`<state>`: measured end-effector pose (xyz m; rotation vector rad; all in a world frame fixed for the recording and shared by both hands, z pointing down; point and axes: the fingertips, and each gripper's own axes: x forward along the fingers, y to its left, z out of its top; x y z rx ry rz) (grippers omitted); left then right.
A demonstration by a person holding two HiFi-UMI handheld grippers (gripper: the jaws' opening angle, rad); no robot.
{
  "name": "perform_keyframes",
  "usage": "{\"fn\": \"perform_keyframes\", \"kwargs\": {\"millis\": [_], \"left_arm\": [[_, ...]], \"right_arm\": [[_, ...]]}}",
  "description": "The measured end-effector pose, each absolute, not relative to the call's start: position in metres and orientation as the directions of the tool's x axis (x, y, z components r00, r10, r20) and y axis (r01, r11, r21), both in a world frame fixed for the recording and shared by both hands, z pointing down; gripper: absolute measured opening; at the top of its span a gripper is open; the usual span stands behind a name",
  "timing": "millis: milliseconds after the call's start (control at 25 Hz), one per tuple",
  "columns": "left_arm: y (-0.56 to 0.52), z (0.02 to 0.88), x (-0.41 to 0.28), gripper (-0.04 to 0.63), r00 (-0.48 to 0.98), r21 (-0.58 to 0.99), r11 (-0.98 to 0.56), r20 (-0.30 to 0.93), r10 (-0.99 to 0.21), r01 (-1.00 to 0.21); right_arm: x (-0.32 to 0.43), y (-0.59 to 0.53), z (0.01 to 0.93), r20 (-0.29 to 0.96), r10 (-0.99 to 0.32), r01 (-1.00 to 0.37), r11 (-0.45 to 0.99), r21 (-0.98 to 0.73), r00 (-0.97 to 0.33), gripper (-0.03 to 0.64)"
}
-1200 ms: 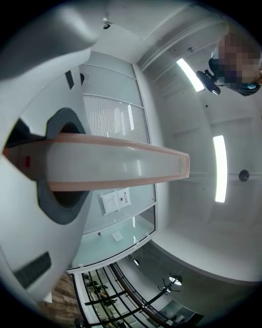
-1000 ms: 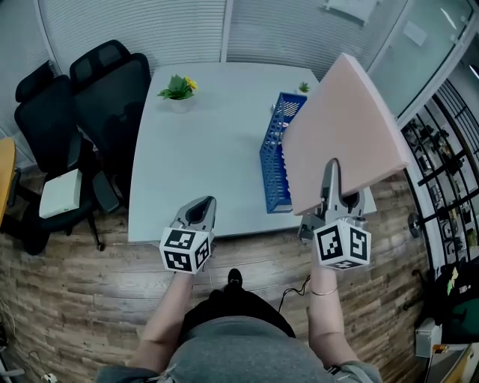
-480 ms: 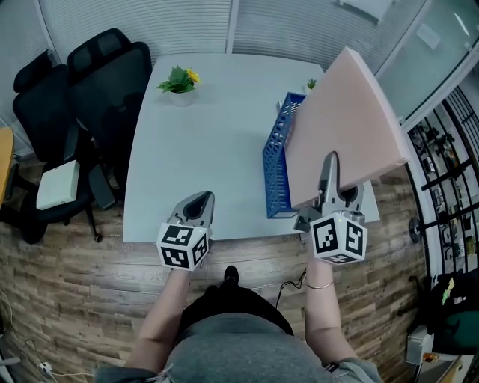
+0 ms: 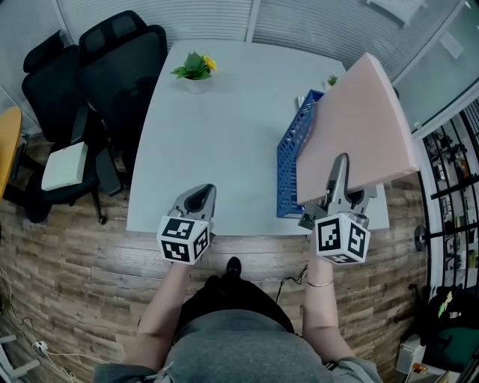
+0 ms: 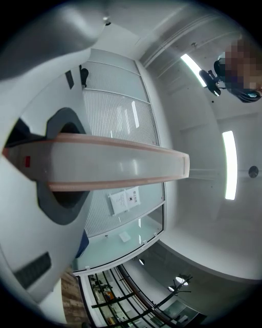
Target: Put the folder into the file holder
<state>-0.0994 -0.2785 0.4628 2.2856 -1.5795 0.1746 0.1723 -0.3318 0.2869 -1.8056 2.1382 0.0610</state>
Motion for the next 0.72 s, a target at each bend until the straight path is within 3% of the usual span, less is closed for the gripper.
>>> {"fn": "perform_keyframes", "kwargs": {"millis": [720], "left_arm": [[-0.279, 0.477, -0.101, 0.026, 0.365, 0.227, -0.303, 0.327, -0.872, -0.926]], "right_arm": [[0.162, -0.335, 0.337, -0.200, -0.971, -0.982, 0.156, -0.106, -0.133, 0.166]]}}
